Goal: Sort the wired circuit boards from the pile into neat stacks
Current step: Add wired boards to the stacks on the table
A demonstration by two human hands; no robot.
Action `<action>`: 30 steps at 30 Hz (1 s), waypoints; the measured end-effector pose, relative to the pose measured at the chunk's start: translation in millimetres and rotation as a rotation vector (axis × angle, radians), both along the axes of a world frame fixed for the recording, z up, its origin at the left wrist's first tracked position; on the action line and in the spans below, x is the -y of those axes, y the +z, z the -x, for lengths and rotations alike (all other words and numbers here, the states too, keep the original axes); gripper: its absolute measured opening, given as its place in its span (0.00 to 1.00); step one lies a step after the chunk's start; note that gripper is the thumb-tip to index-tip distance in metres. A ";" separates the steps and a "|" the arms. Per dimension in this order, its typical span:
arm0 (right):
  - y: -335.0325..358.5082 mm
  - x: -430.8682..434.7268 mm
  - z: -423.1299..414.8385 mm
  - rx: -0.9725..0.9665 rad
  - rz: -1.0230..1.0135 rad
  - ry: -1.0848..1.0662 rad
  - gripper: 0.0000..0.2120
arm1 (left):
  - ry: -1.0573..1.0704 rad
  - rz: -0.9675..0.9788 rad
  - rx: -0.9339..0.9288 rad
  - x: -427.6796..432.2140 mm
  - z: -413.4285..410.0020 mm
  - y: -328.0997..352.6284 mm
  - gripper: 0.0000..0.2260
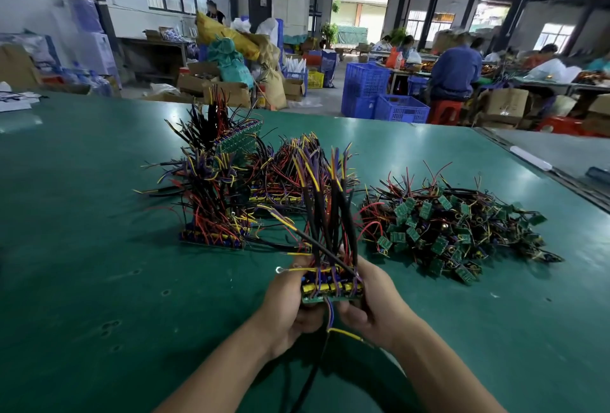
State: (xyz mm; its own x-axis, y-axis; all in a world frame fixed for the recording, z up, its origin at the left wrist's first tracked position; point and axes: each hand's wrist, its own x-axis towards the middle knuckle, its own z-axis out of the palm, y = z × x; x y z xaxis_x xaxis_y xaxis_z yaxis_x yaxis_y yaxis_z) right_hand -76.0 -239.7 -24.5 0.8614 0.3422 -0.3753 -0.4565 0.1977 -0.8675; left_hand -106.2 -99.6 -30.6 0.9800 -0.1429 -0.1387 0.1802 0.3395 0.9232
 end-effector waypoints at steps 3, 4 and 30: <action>0.1 -0.7 1.3 -0.032 -0.088 -0.043 0.15 | -0.010 0.027 -0.004 0.8 0.5 -0.2 0.16; 0.2 -0.4 1.9 -0.050 -0.117 -0.048 0.15 | -0.018 0.032 0.002 0.9 0.7 -0.5 0.14; -4.1 -10.6 0.1 -0.107 -0.762 -0.109 0.12 | 0.039 0.385 0.061 -0.3 -4.4 6.1 0.14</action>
